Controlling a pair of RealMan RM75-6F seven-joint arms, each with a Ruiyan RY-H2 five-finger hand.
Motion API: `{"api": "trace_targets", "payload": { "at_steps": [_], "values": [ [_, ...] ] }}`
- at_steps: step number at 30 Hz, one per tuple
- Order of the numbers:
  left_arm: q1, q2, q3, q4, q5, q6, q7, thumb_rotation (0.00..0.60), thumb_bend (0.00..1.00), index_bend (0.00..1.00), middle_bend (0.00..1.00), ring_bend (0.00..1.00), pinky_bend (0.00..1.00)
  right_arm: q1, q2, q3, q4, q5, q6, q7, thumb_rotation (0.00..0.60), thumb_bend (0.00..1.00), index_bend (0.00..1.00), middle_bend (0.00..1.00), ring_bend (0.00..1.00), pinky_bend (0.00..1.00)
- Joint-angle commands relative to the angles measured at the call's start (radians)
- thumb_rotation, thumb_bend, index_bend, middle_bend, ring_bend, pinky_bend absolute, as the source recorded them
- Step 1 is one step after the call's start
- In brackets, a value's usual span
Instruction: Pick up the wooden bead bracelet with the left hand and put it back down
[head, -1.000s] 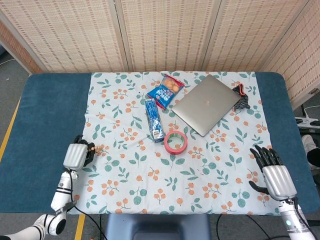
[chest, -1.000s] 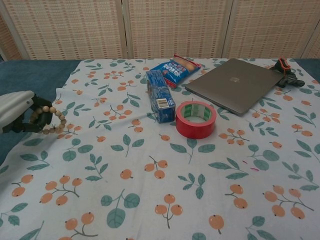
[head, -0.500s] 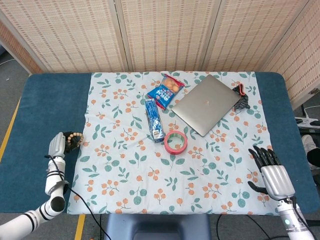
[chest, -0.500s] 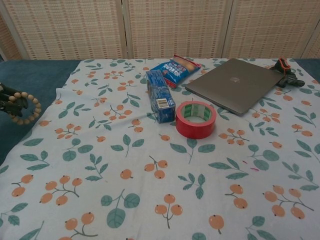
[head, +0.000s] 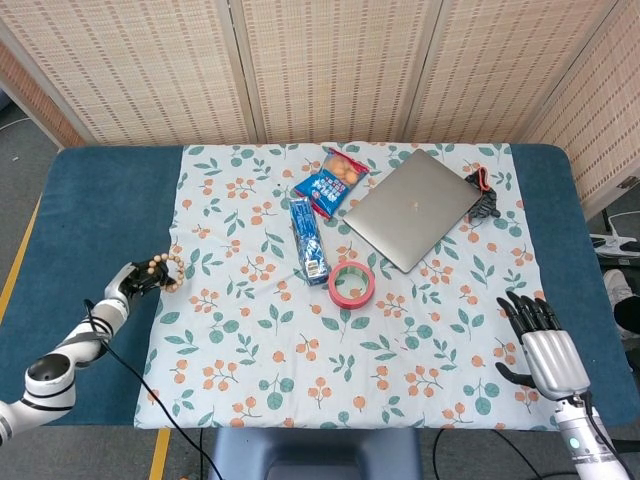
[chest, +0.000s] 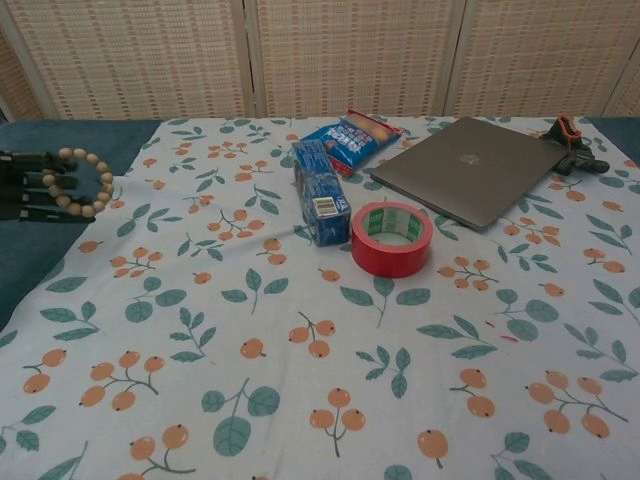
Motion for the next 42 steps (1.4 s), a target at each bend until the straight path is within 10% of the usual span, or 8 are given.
{"api": "trace_targets", "payload": {
  "at_steps": [1,25,35,42],
  "values": [
    [0.095,-0.004,-0.126,-0.027,0.113,-0.11,-0.118,0.6,0.64,0.62,0.71,0.43,0.25,0.001,-0.001,-0.001,0.0,0.0,-0.002,-0.003,0.559,0.11,0.0,0.0,0.0,0.0],
    [0.249,-0.118,-0.189,-0.084,0.557,-0.1,-0.244,0.599,0.42,0.55,0.66,0.37,0.19,0.01,0.001,-0.01,-0.004,0.002,-0.025,0.003,0.559,0.11,0.0,0.0,0.0,0.0],
    [0.27,-0.123,-0.149,-0.131,0.717,-0.106,-0.269,0.3,0.35,0.51,0.55,0.27,0.09,0.01,0.003,-0.009,-0.005,0.003,-0.024,0.005,0.558,0.11,0.0,0.0,0.0,0.0],
    [0.26,-0.109,-0.136,-0.125,0.709,-0.171,-0.348,0.265,0.38,0.5,0.5,0.2,0.04,0.009,0.004,-0.009,-0.004,0.0,-0.018,0.005,0.557,0.11,0.0,0.0,0.0,0.0]
  ]
}}
